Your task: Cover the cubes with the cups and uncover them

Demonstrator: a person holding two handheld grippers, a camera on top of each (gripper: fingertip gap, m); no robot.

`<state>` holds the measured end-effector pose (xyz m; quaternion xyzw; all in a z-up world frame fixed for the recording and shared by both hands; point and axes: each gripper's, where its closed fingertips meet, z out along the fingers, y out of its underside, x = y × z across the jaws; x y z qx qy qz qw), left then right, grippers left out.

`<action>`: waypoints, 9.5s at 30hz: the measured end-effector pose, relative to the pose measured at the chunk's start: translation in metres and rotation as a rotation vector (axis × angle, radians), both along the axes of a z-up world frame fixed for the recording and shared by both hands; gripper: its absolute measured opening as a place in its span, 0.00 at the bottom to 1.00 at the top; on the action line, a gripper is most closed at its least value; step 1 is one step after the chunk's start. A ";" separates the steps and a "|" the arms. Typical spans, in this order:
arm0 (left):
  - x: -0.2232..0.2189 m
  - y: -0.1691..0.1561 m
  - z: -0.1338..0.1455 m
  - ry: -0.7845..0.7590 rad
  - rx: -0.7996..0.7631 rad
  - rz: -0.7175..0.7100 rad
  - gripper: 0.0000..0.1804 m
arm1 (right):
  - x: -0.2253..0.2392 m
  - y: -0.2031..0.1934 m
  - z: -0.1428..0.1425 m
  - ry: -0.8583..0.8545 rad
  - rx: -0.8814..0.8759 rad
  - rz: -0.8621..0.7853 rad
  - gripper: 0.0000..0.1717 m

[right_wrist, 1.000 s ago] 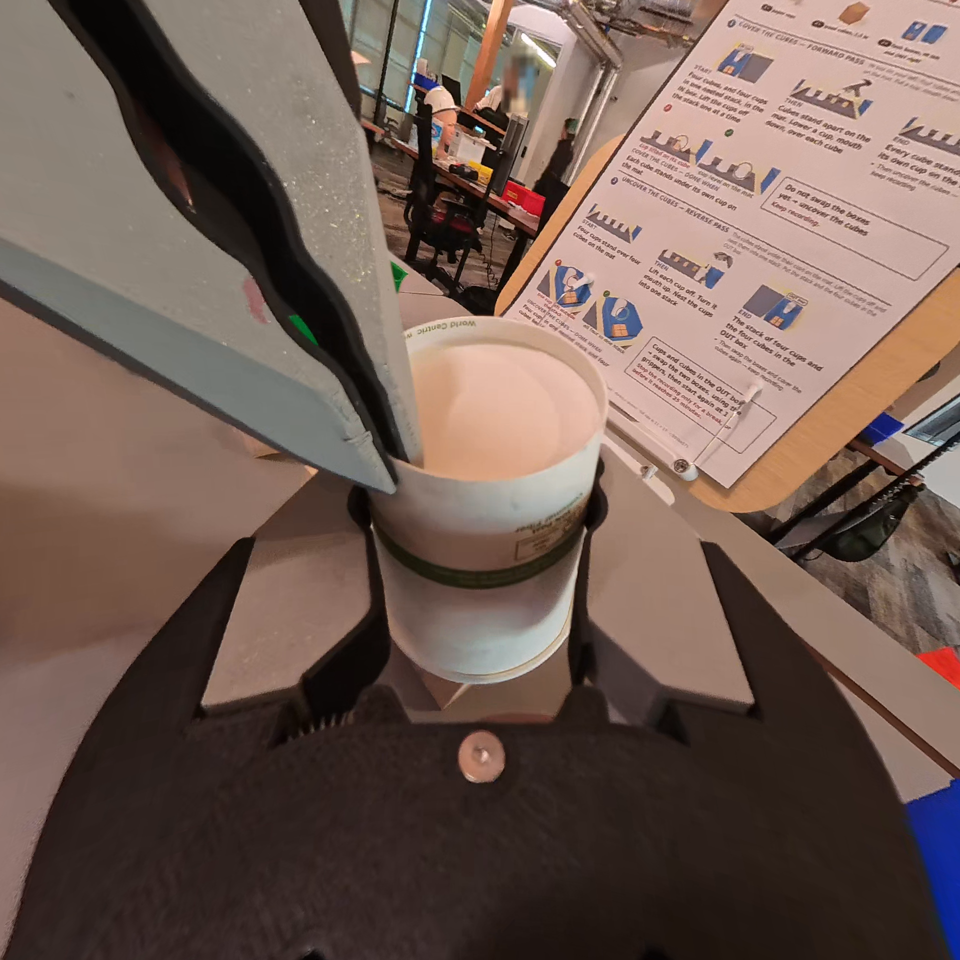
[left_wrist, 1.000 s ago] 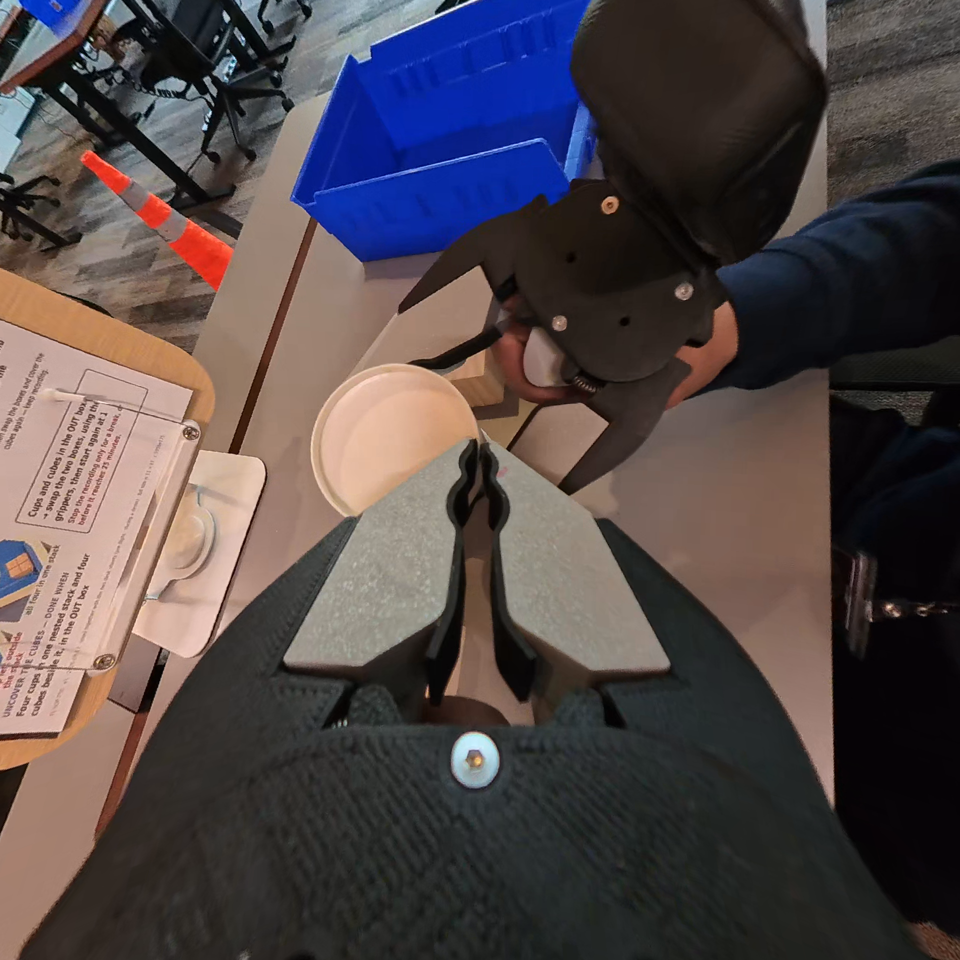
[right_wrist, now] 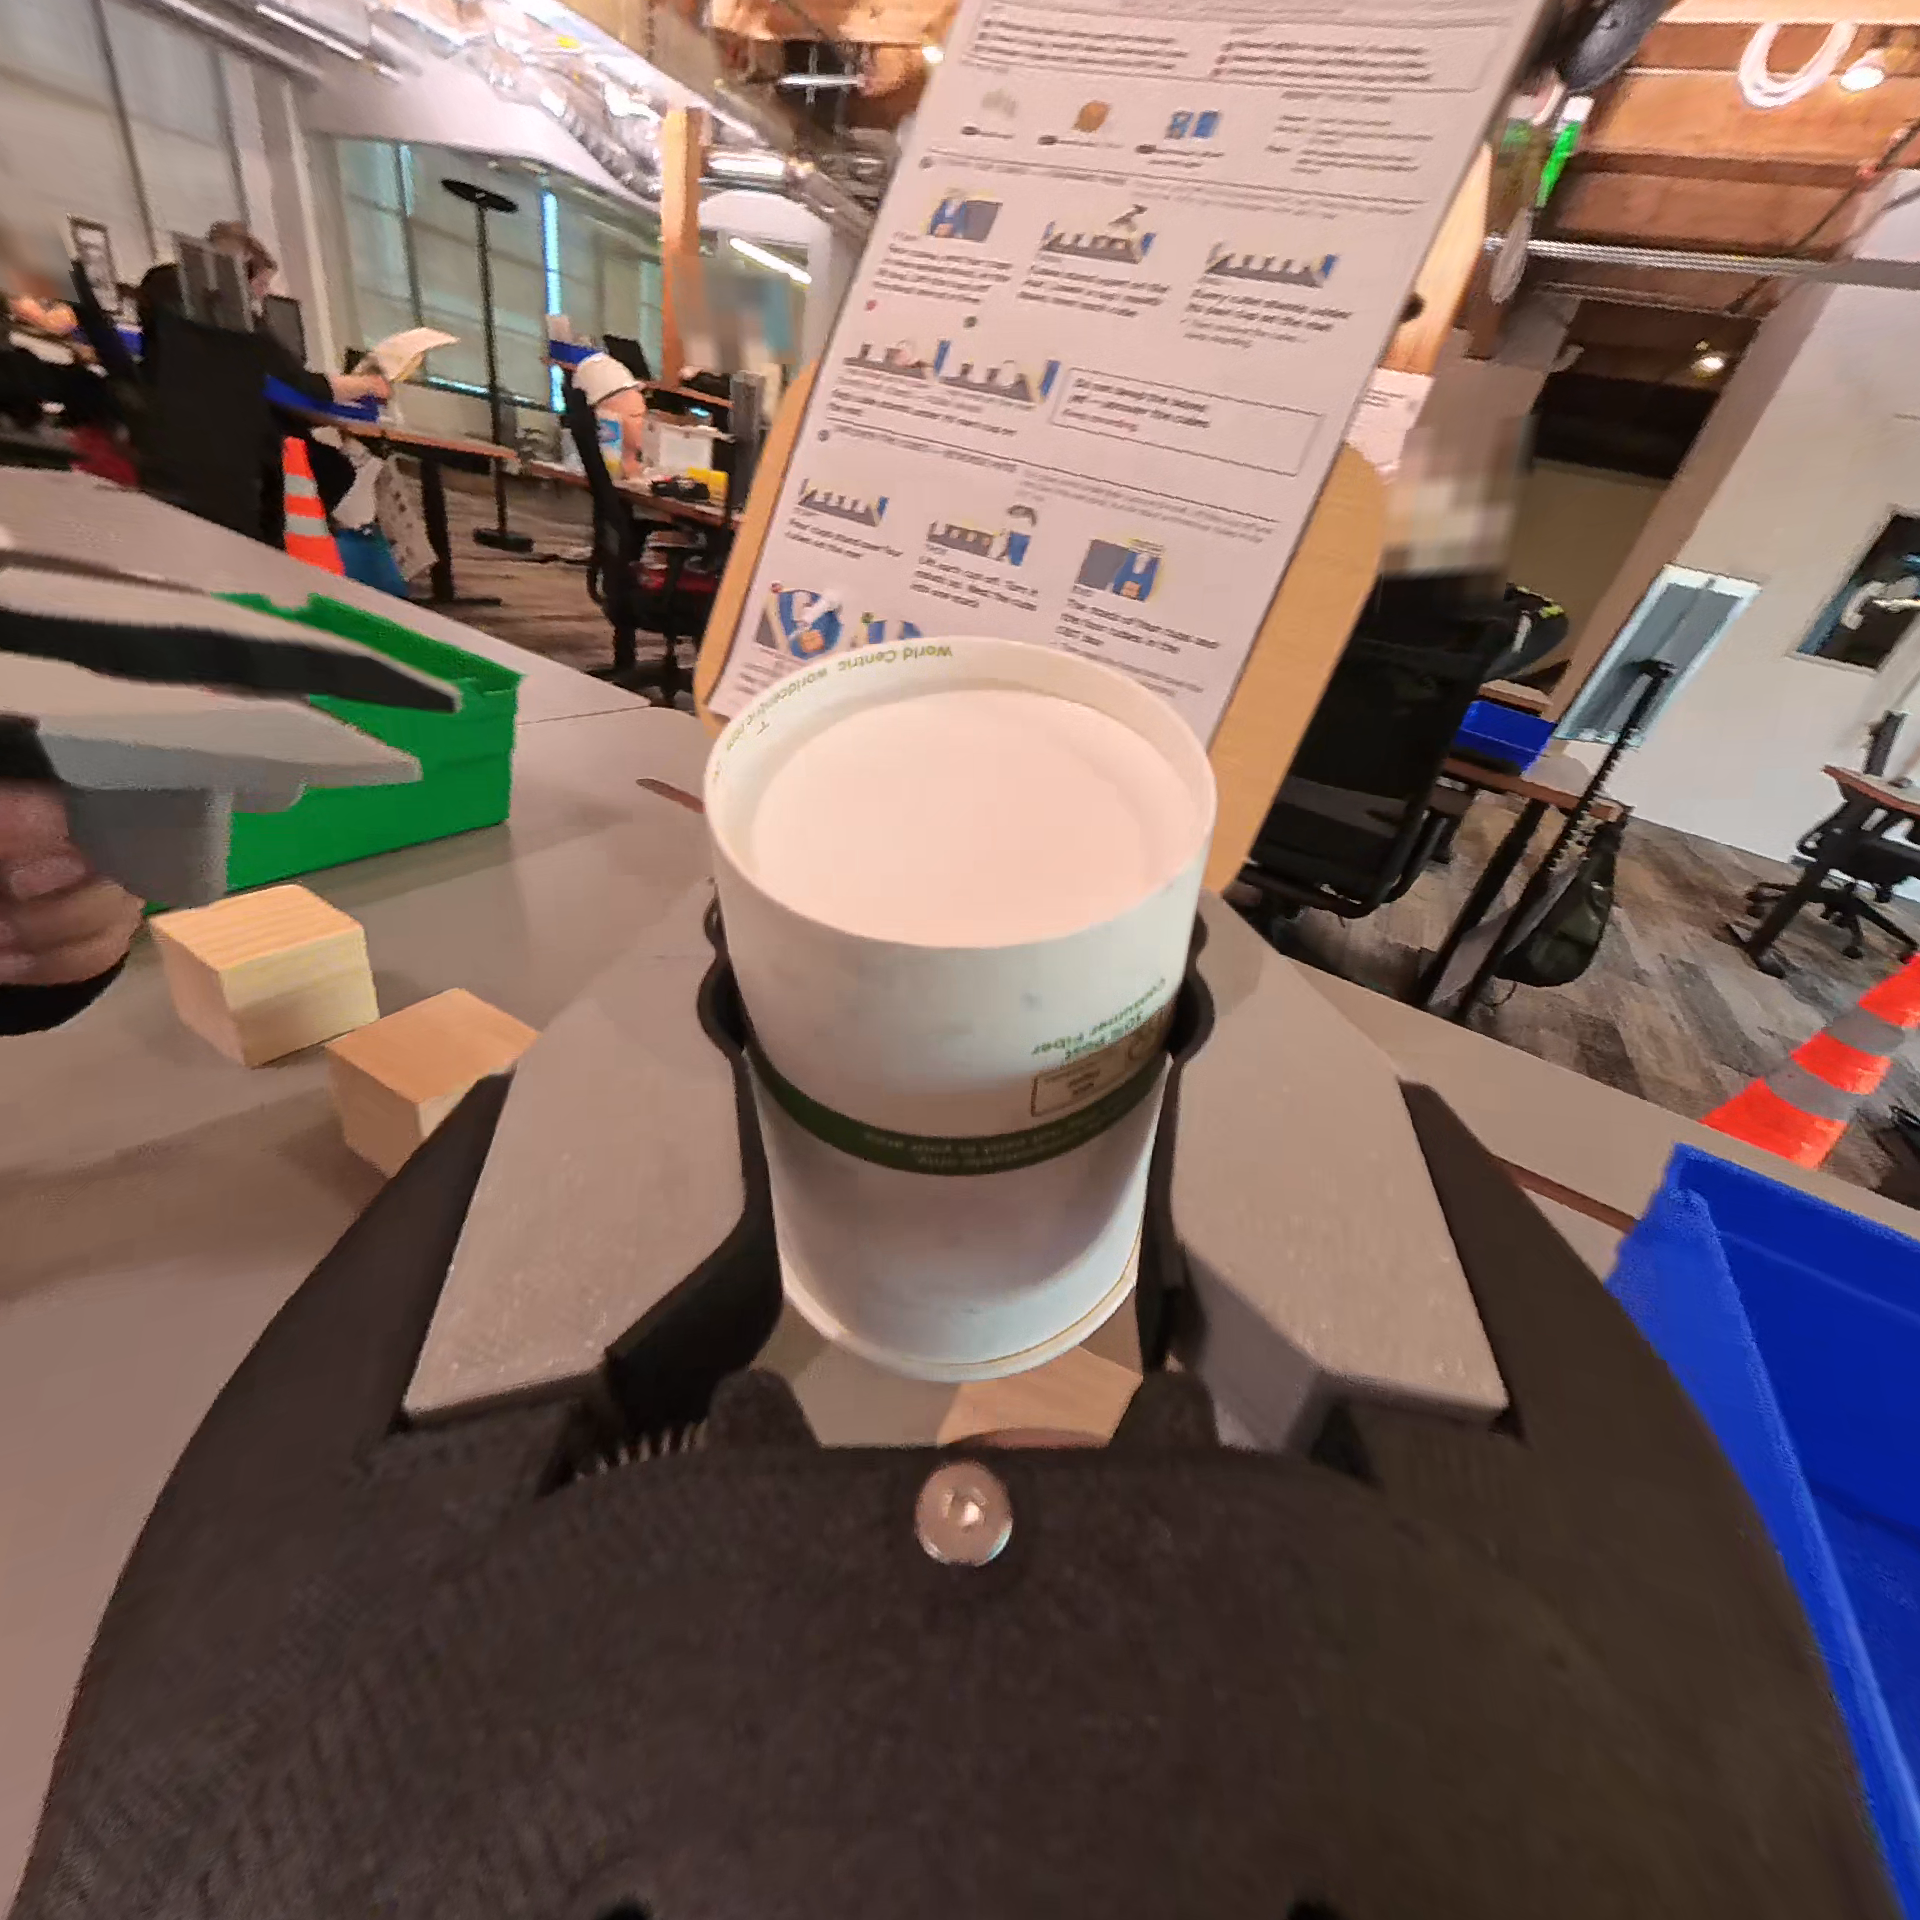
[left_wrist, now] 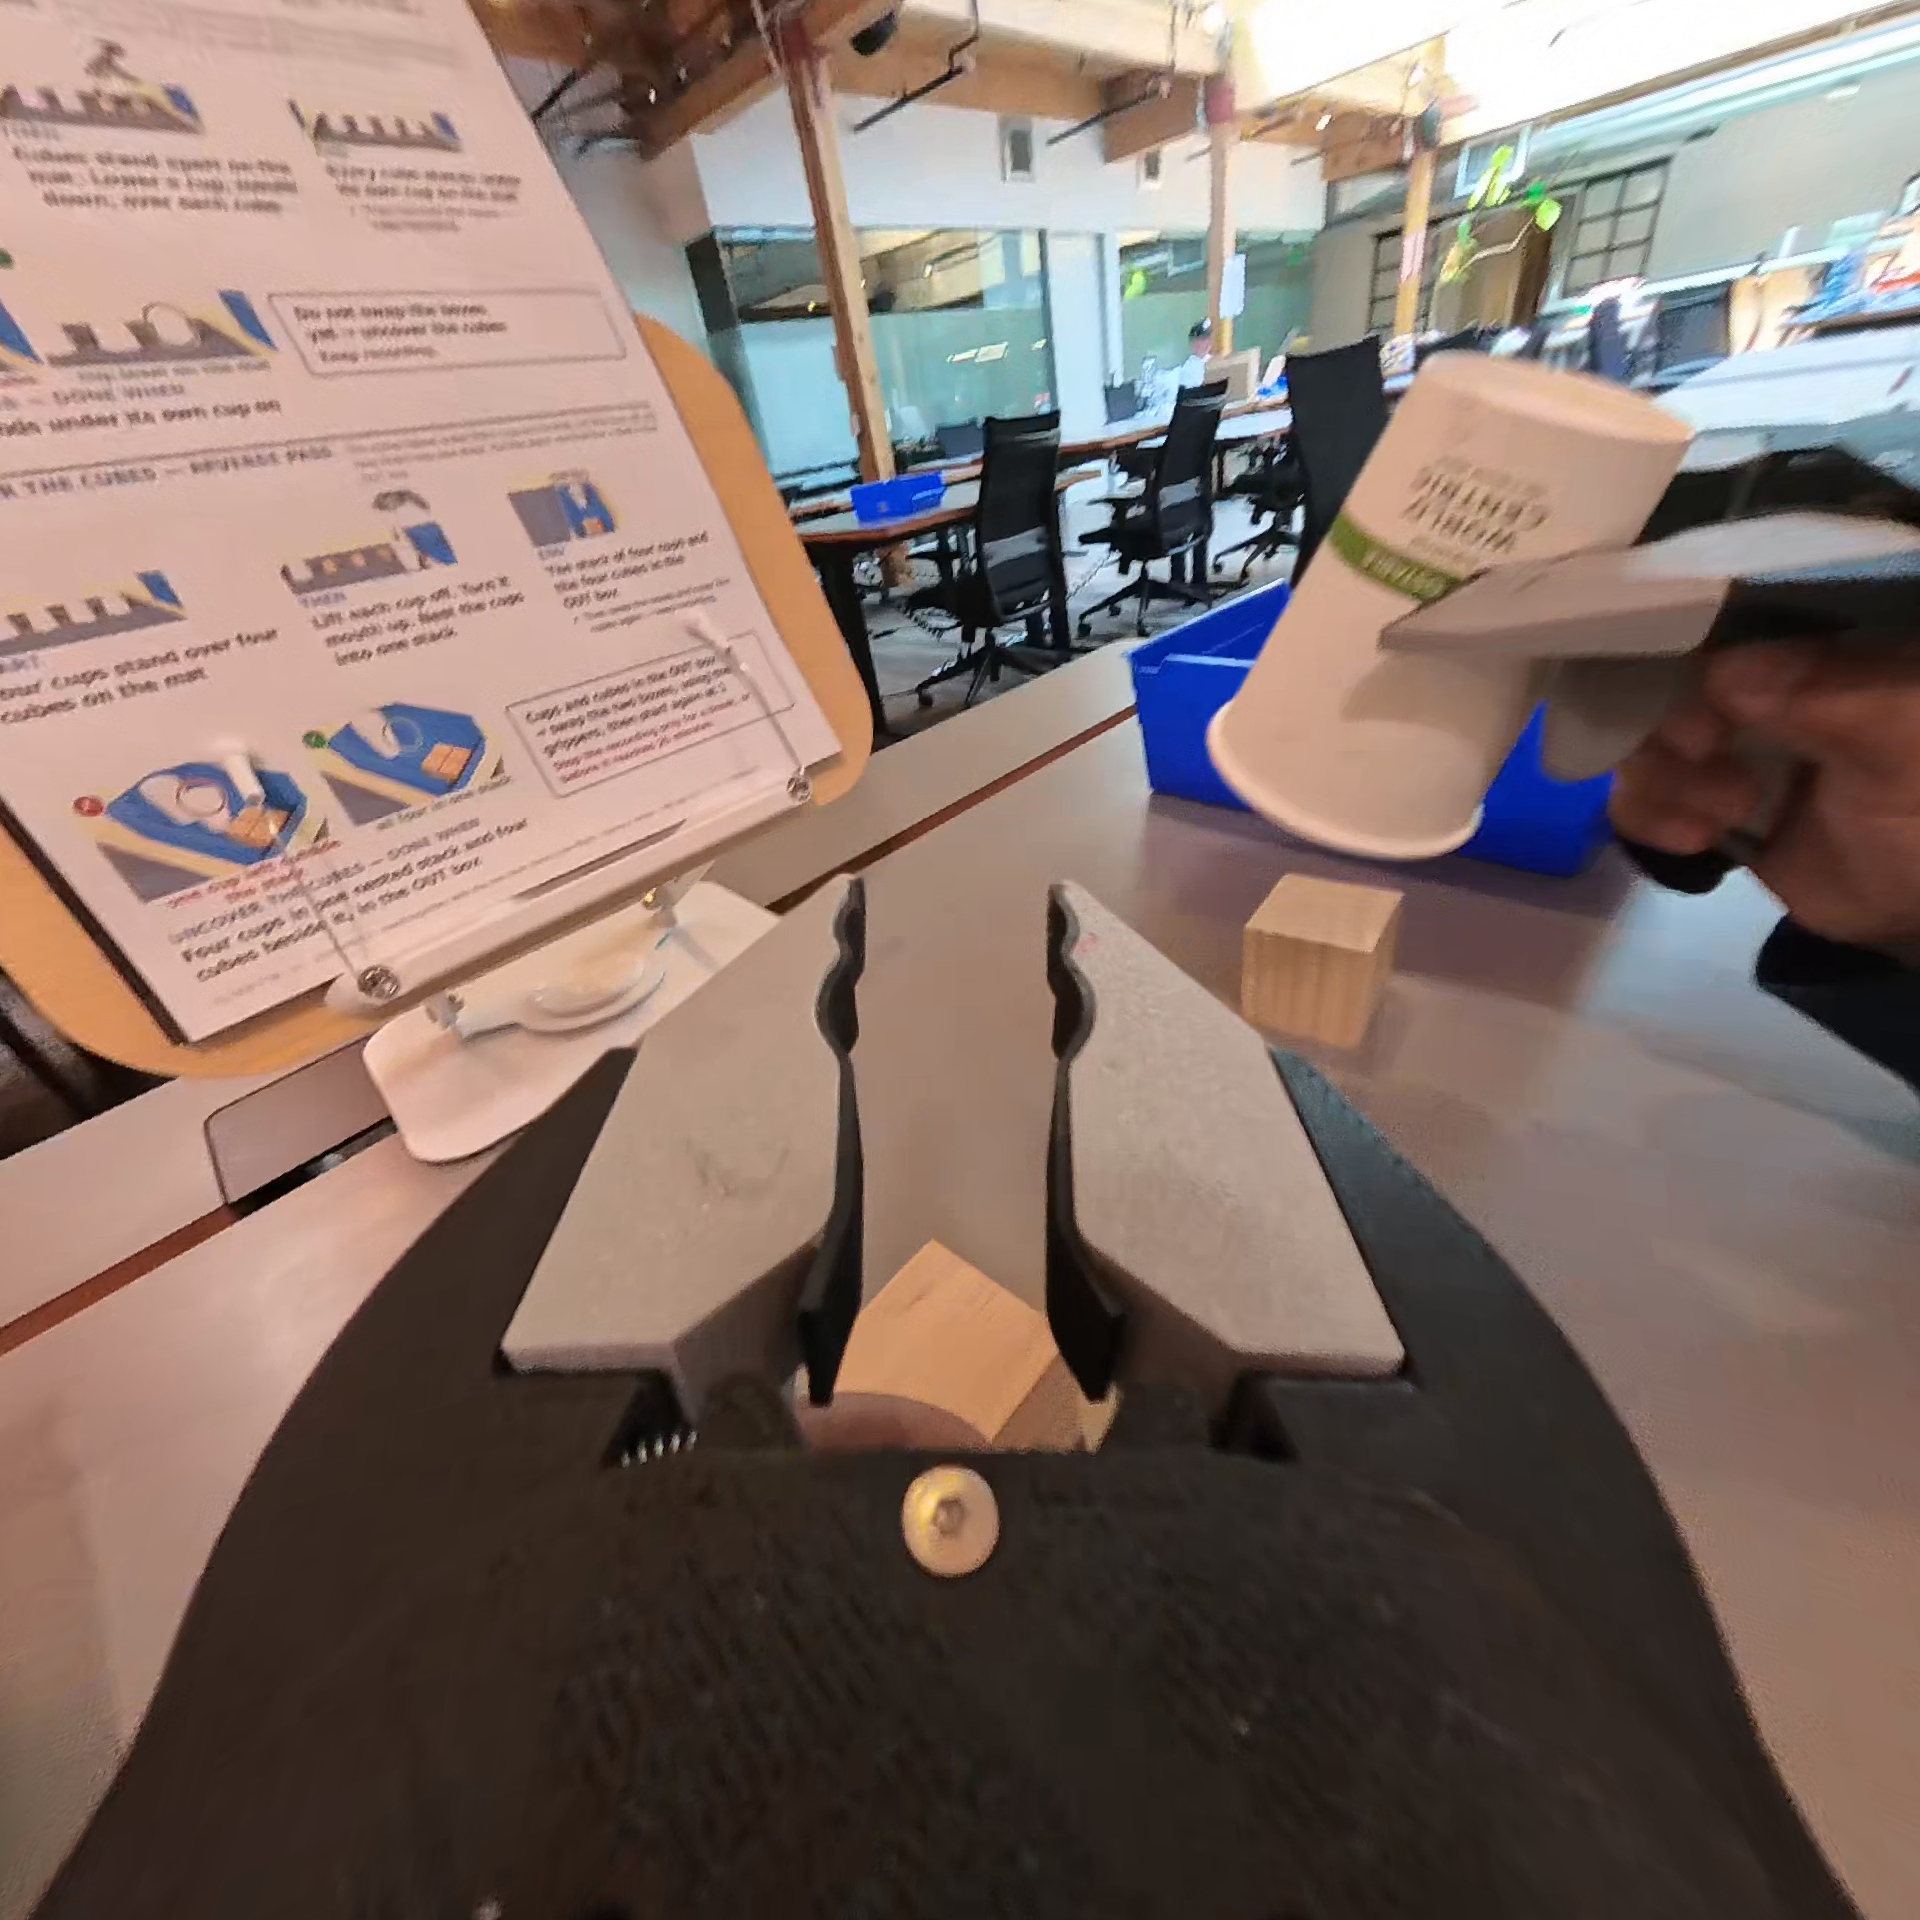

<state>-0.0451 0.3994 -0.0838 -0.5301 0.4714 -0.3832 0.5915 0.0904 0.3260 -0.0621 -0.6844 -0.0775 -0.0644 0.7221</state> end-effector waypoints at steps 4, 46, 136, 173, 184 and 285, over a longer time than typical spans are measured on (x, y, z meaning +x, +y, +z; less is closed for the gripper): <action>-0.002 0.006 -0.009 0.004 -0.006 0.032 0.18 | 0.027 -0.007 -0.007 0.041 -0.023 -0.058 0.48; -0.041 0.010 -0.010 -0.087 -0.244 0.103 0.18 | 0.045 0.007 -0.074 0.129 -0.243 -0.102 0.55; -0.011 -0.057 -0.004 0.229 -0.128 -0.159 0.23 | -0.064 0.047 -0.069 -0.044 -0.148 0.002 0.46; -0.313 0.224 -0.049 0.684 -0.182 0.710 0.02 | -0.076 0.031 -0.079 -0.004 -0.129 0.038 0.46; -0.293 0.196 0.035 0.393 -0.117 0.655 0.00 | -0.078 0.029 -0.075 -0.024 -0.115 0.035 0.45; -0.116 -0.024 0.055 0.532 0.061 -0.068 0.00 | -0.252 0.049 -0.031 -0.025 0.013 0.366 0.57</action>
